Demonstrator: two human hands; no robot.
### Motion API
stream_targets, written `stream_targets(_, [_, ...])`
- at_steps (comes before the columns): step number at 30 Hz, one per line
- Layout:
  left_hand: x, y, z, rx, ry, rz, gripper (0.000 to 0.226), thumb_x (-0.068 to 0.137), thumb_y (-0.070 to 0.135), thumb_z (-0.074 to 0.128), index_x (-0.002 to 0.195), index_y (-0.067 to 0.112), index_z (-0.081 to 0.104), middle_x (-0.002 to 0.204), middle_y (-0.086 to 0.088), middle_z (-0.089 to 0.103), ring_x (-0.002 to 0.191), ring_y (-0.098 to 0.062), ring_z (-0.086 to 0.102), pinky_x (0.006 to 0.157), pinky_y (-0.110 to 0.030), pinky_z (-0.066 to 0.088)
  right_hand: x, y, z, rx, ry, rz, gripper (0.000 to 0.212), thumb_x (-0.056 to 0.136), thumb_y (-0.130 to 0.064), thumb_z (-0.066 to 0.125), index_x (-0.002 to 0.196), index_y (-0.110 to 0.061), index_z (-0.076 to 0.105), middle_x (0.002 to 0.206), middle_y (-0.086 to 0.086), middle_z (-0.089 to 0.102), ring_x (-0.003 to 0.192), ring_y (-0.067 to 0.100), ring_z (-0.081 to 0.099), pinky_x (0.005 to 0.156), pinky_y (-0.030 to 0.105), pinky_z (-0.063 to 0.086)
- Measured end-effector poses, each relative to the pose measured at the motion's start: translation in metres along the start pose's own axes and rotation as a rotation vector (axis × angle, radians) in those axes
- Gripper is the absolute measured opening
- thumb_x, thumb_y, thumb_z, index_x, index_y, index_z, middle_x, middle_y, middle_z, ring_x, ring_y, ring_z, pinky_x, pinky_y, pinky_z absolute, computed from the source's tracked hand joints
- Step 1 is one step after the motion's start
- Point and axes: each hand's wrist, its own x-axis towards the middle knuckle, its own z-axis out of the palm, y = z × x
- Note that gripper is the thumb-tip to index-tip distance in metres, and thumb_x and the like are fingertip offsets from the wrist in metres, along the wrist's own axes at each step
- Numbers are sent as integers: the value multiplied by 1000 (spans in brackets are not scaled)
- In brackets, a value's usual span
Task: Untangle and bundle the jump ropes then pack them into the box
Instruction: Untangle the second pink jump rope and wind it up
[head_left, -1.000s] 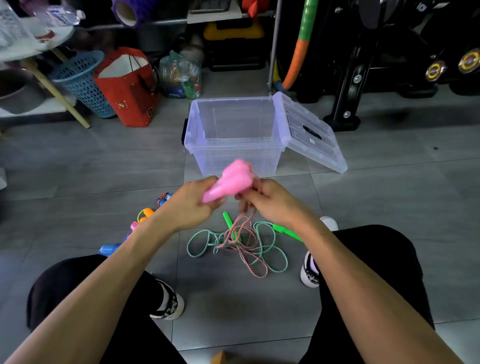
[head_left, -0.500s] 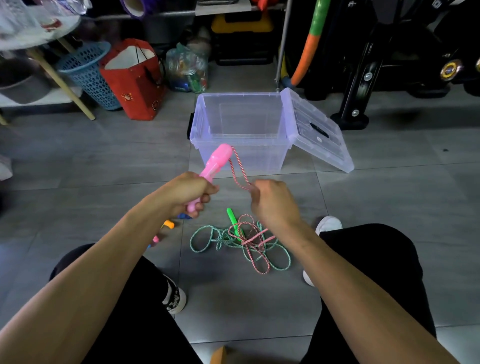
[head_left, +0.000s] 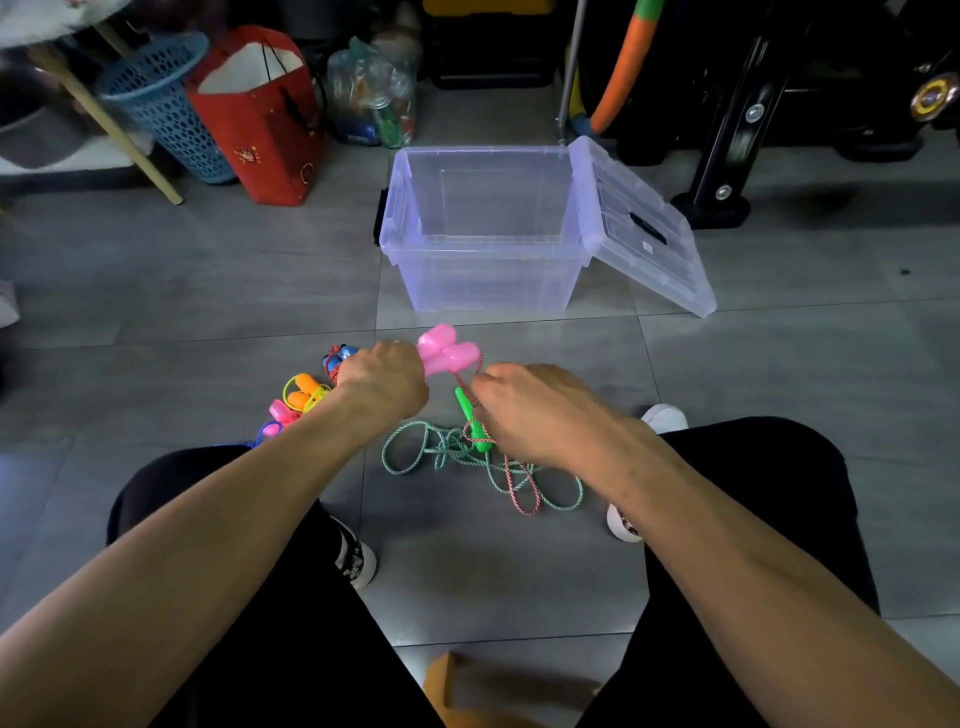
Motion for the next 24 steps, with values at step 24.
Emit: stream_targets(24, [-21, -18, 5, 329, 570, 866, 52, 47, 17, 82, 91, 11, 56, 72, -3, 59, 55, -24, 60, 43, -25, 33, 13, 48, -5, 968, 4, 184, 15, 92, -30, 65, 81, -20, 71, 79, -1, 68, 74, 9, 56, 69, 27, 44])
